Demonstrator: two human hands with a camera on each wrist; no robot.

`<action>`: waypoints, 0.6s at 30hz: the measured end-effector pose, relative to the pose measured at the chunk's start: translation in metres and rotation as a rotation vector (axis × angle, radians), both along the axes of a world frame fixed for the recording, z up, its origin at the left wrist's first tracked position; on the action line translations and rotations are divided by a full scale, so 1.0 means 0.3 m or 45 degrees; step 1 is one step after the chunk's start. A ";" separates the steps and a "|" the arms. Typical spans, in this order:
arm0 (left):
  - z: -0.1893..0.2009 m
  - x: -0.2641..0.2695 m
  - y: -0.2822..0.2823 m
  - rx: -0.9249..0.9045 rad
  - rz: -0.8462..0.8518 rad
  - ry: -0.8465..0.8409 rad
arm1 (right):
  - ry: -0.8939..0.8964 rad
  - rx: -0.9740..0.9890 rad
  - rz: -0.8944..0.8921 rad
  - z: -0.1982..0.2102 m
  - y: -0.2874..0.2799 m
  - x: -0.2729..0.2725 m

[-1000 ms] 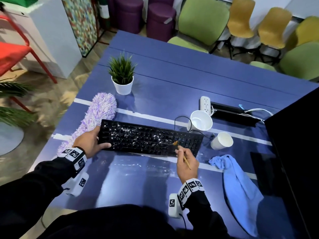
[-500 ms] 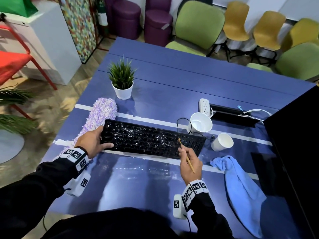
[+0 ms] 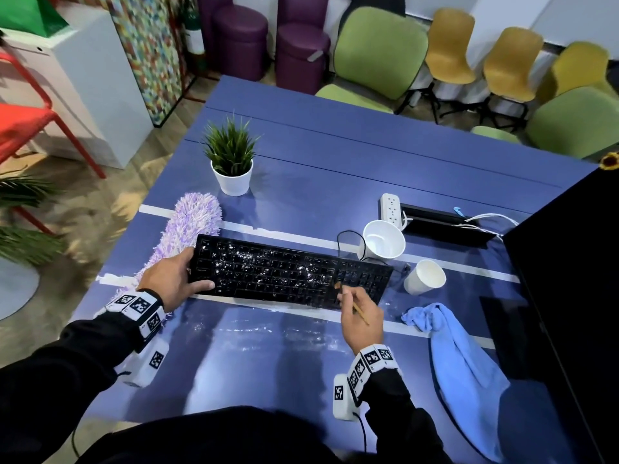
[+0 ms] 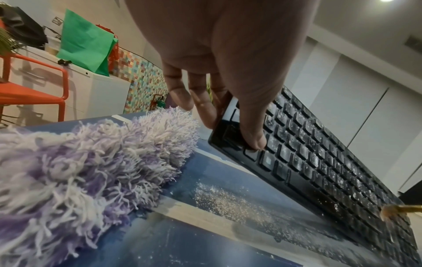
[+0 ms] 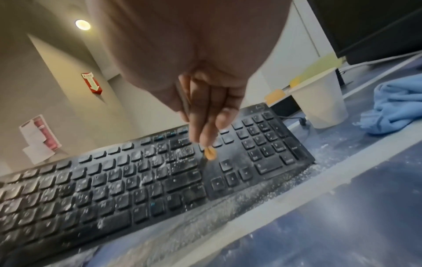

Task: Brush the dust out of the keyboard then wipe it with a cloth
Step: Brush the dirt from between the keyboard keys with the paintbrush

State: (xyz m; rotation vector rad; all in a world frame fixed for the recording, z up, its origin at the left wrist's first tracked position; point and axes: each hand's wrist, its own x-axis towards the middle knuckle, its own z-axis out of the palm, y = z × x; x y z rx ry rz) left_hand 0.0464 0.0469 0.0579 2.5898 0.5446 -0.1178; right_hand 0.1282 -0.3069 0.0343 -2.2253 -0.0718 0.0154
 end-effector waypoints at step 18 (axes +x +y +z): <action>0.002 -0.011 -0.005 -0.052 0.026 -0.038 | -0.004 0.057 -0.129 0.006 -0.034 0.024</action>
